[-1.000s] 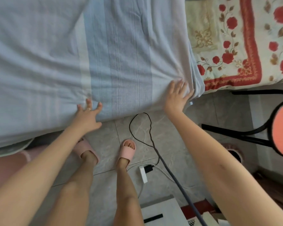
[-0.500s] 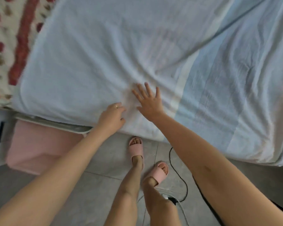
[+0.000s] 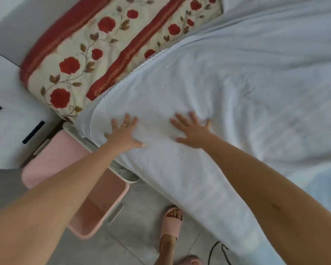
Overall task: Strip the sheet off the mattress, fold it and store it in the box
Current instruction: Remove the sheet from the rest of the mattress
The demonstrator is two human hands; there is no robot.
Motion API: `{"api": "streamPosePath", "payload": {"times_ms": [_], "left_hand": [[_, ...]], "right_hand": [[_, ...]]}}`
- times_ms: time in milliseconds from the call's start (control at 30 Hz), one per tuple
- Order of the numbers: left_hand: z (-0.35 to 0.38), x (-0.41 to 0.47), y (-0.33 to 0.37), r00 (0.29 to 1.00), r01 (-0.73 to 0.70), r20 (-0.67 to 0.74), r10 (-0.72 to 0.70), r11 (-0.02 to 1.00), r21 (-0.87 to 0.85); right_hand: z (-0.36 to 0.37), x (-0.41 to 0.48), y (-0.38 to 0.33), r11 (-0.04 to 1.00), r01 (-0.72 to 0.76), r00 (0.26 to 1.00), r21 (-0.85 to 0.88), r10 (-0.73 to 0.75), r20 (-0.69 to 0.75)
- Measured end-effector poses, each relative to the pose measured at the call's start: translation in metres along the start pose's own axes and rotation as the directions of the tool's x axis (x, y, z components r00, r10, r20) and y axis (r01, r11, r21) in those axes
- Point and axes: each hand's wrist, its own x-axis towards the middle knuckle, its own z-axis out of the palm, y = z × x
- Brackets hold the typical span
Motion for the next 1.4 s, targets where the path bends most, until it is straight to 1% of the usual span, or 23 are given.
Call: {"api": "streamPosePath", "payload": {"times_ms": [67,133,200,267,300,333,400,433,467,500,533,567,600,667,700,833,933,1033,1133,1200,1267,1300,1400], "left_hand": [[-0.009,0.014,-0.017,1.0,0.017,-0.001,-0.017,0.998,-0.066],[-0.018,0.026,-0.028,1.0,0.017,-0.019,-0.019,0.996,-0.088],[-0.025,0.036,-0.029,1.0,0.016,-0.003,-0.016,0.994,-0.109],[-0.031,0.04,-0.025,1.0,0.029,0.012,-0.027,0.991,-0.132],[-0.033,0.04,-0.022,0.999,0.04,0.022,-0.037,0.991,-0.13],[-0.036,0.042,-0.022,0.998,0.058,0.036,-0.053,0.988,-0.14],[-0.039,0.044,-0.021,0.996,0.082,0.047,-0.076,0.985,-0.152],[-0.039,0.045,-0.021,0.995,0.09,0.048,-0.083,0.984,-0.151],[-0.04,0.046,-0.021,0.994,0.099,0.058,-0.091,0.984,-0.148],[-0.042,0.048,-0.02,0.993,0.105,0.075,-0.095,0.983,-0.153],[-0.044,0.048,-0.02,0.991,0.11,0.088,-0.097,0.981,-0.161],[-0.045,0.048,-0.021,0.991,0.113,0.095,-0.098,0.98,-0.164],[-0.044,0.049,-0.021,0.99,0.113,0.099,-0.098,0.981,-0.159],[-0.045,0.05,-0.021,0.99,0.115,0.1,-0.101,0.982,-0.153],[-0.047,0.05,-0.022,0.99,0.115,0.097,-0.101,0.981,-0.159],[-0.052,0.041,-0.017,0.986,0.133,0.128,-0.111,0.975,-0.178],[-0.058,0.042,-0.001,0.977,0.181,0.153,-0.146,0.951,-0.251],[-0.068,0.052,0.029,0.972,0.234,0.121,-0.201,0.88,-0.413],[-0.069,0.073,0.051,0.951,0.3,0.091,-0.294,0.819,-0.49],[-0.066,0.083,0.057,0.922,0.37,0.091,-0.376,0.789,-0.49],[-0.064,0.09,0.06,0.902,0.413,0.097,-0.421,0.771,-0.485],[-0.063,0.092,0.06,0.897,0.421,0.1,-0.43,0.764,-0.489],[-0.063,0.098,0.059,0.885,0.452,0.131,-0.446,0.761,-0.466]], "right_hand": [[0.003,-0.003,0.037,0.965,-0.238,0.971,0.107,0.238,0.011],[0.002,-0.006,0.059,0.877,-0.452,0.891,0.162,0.453,0.033],[-0.006,-0.002,0.056,0.804,-0.574,0.818,0.155,0.568,0.087],[-0.018,0.012,0.038,0.78,-0.606,0.793,0.154,0.607,0.044],[-0.023,0.021,0.025,0.821,-0.551,0.828,0.151,0.56,-0.024],[-0.029,0.032,0.008,0.899,-0.424,0.893,0.111,0.436,-0.115],[-0.041,0.048,-0.032,1.0,-0.002,0.979,-0.009,0.0,-0.204],[-0.047,0.058,-0.049,0.977,0.203,0.965,-0.065,-0.211,-0.157],[-0.053,0.069,-0.057,0.94,0.326,0.938,-0.1,-0.335,-0.088],[-0.057,0.081,-0.054,0.931,0.351,0.933,-0.101,-0.357,-0.049],[-0.058,0.09,-0.043,0.961,0.268,0.961,-0.067,-0.272,-0.058],[-0.056,0.094,-0.025,0.995,0.098,0.991,-0.007,-0.099,-0.094],[-0.052,0.094,0.0,0.991,-0.121,0.984,0.061,0.128,-0.126],[-0.043,0.079,0.046,0.844,-0.499,0.844,0.197,0.525,-0.11],[-0.045,0.069,0.063,0.766,-0.597,0.776,0.238,0.627,-0.073],[-0.054,0.042,0.087,0.585,-0.733,0.657,0.347,0.741,0.139],[-0.061,0.052,0.091,0.6,-0.735,0.631,0.317,0.776,-0.008],[-0.086,0.069,0.091,0.711,-0.608,0.643,0.354,0.702,-0.305],[-0.12,0.097,0.101,0.795,-0.374,0.67,0.479,0.588,-0.454],[-0.145,0.118,0.116,0.836,-0.283,0.665,0.47,0.524,-0.532],[-0.167,0.139,0.132,0.884,-0.302,0.667,0.358,0.464,-0.583],[-0.174,0.15,0.139,0.905,-0.32,0.696,0.279,0.425,-0.579],[-0.185,0.184,0.149,0.967,-0.251,0.842,0.042,0.24,-0.483]]}}
